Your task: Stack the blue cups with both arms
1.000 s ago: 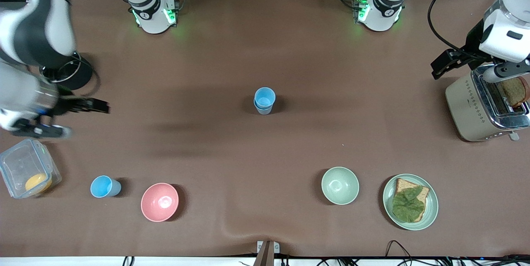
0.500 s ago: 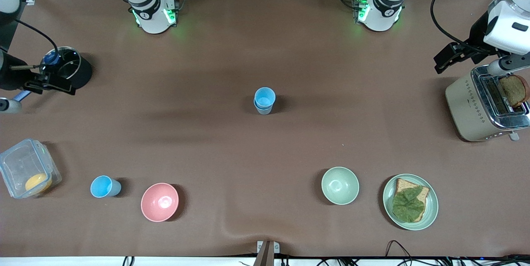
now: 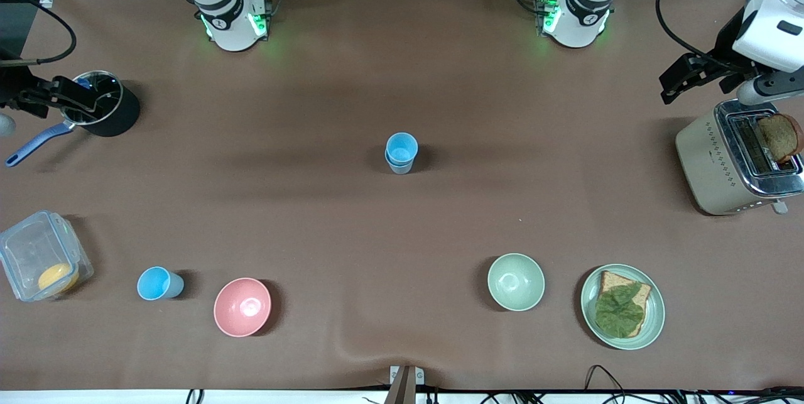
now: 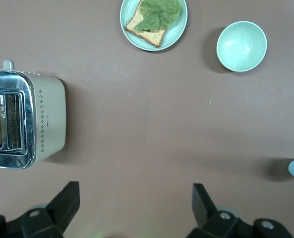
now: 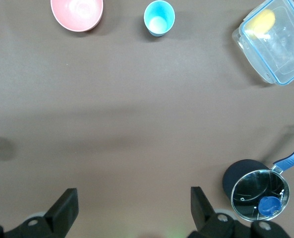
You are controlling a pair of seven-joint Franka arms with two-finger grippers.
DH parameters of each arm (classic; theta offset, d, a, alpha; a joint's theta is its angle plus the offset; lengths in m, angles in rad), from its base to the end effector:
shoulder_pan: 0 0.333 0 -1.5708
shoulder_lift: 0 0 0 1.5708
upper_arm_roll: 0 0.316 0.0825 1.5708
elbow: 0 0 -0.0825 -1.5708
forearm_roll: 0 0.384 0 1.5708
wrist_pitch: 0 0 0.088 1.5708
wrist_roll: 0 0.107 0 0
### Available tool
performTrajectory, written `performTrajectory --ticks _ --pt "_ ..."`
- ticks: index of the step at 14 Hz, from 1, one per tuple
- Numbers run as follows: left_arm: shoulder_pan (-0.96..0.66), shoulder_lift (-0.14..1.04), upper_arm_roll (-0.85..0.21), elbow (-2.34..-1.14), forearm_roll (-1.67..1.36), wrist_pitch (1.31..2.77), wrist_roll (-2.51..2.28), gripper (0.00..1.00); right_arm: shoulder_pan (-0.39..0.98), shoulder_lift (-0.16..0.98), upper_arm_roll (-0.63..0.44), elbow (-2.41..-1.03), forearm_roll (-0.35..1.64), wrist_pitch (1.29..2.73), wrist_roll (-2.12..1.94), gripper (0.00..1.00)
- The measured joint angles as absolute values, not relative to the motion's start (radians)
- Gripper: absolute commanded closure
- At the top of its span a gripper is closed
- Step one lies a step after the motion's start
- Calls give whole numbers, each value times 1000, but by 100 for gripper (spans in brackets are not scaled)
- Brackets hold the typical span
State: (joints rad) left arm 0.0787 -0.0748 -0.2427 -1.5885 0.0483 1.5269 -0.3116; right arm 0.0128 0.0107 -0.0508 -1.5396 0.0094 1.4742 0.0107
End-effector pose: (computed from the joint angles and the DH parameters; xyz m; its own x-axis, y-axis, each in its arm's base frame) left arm 0.5203 -0.0861 0.6518 0.9884 0.1490 0.0308 0.1506 -0.9868 -0.0596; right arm 0.5474 -0.0196 0.6251 0.9960 -0.0477 -0.0761 -0.0485 -0.9988 -0.0080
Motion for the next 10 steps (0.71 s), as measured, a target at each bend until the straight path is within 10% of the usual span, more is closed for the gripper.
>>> performTrajectory --ticks 10 --pt "78 -59 -238 -1589 12 1517 -195 0 -87 11 51 -1543 9 1479 10 0"
